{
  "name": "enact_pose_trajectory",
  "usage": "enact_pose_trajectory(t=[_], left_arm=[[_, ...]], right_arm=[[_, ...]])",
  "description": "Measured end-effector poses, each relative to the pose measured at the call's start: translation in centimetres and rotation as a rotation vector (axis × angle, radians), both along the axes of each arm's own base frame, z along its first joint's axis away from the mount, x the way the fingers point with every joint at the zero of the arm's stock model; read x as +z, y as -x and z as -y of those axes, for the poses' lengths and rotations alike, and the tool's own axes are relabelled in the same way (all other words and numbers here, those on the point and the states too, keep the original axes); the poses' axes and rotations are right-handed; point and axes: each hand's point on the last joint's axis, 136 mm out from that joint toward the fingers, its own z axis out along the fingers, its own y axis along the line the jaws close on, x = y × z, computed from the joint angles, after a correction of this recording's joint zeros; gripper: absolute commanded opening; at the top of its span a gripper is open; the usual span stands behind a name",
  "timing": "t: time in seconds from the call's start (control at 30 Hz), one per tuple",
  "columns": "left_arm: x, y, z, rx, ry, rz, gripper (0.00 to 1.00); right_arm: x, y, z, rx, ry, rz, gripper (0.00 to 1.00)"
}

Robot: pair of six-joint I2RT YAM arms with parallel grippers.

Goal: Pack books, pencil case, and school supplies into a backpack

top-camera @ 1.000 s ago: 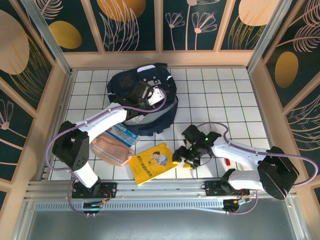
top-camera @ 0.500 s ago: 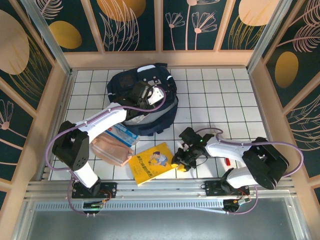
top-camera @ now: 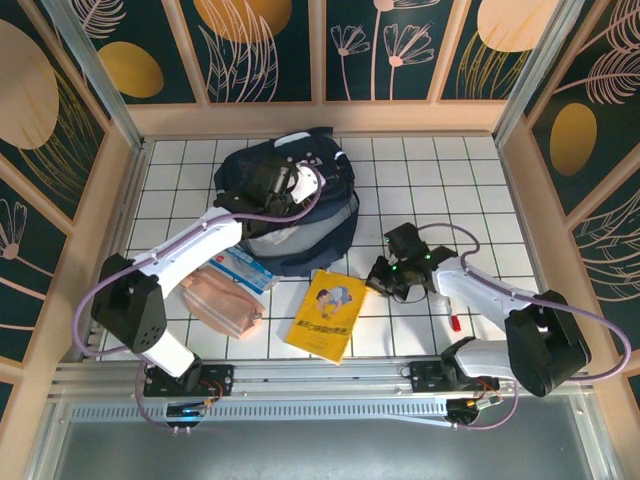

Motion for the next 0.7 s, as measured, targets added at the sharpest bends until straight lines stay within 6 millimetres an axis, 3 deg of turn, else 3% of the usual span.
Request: enact_pose_trajectory(t=[0.1,0.17,0.27,0.33,0.4,0.43,0.5,0.6,0.7], left_arm=[[1.6,2.1,0.9,0.038,0.219,-0.097,0.61],[2.3,3.7,1.3,0.077,0.367,-0.186,0.75],[2.1,7.2,1.5,0.142,0.515,-0.346,0.77],[1.1,10.5,2.1,0.165,0.565,-0.459,0.74],[-0.7,14.5,2.3,0.2,0.585,-0.602,0.5],[-1.8,16.1,2.1,0.231,0.588,-0.669,0.48],[-4.7,18.6,0.6,0.342,0.571,-0.805,0.5],[-8.5,20.7,-1.4,0.492,0.53,-0.926,0.57],[-10.7,22.5,-2.4,0.566,0.503,-0.992,0.63]], right_arm=[[-0.4,-2.0,2.7,-0.029,0.076,0.045,0.0],[-0.8,-3.1,4.3,-0.05,0.114,0.056,0.0],[-1.5,-3.9,6.6,-0.084,0.153,0.042,0.23],[-1.5,-3.8,7.1,-0.072,0.157,0.03,0.35],[-0.8,-3.2,6.1,-0.031,0.128,0.025,0.44],[-0.5,-2.8,5.5,-0.008,0.113,0.031,0.47],[0.9,-1.4,3.7,0.055,0.067,0.052,0.51],[2.3,1.2,1.1,0.134,-0.014,0.074,0.54],[1.3,3.9,-0.6,0.196,-0.076,0.029,0.54]])
